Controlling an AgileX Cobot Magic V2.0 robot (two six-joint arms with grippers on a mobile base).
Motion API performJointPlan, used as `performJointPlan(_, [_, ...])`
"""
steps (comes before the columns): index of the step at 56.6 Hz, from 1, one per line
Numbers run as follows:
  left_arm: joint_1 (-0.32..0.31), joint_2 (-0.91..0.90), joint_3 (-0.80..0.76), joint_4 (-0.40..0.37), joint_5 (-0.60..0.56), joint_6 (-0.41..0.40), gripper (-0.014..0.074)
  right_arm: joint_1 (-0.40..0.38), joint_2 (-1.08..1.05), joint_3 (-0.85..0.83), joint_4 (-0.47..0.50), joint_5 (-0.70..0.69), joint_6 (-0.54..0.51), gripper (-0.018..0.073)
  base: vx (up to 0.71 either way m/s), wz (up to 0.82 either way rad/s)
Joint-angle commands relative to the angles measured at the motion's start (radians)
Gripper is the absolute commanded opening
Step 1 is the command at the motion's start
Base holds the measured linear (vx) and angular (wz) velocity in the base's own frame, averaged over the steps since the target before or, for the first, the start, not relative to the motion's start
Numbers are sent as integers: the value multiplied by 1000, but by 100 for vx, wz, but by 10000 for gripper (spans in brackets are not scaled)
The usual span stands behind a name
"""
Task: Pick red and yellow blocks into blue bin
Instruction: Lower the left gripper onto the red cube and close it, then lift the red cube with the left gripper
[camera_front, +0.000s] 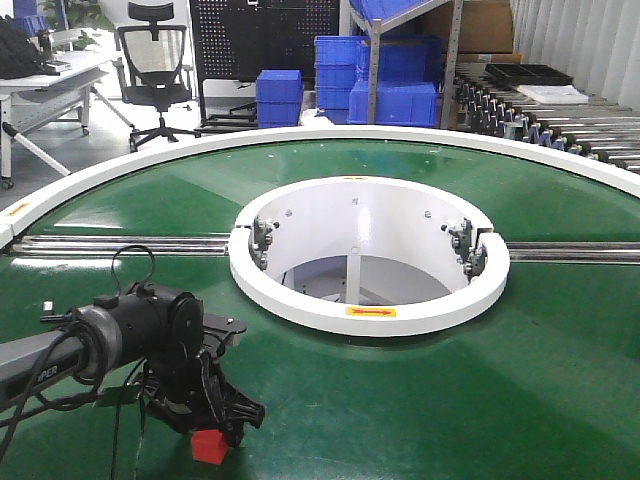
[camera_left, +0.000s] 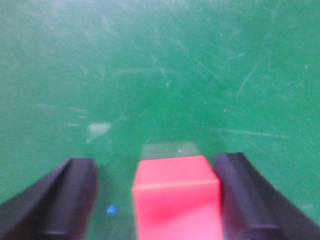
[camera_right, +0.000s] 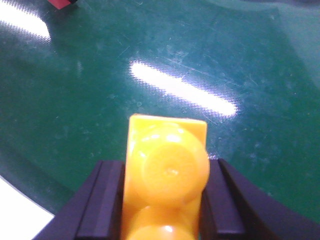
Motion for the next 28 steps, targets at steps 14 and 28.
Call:
performJointPlan(14, [-6,-61,-29,-1,9,-12,374,-2,-4,-30,-17,-61,-7,210,0,0])
performJointPlan(28, [-6,-108,-29,0,91,-12,303,-2,-4,-30,-17,-61,-7,210,0,0])
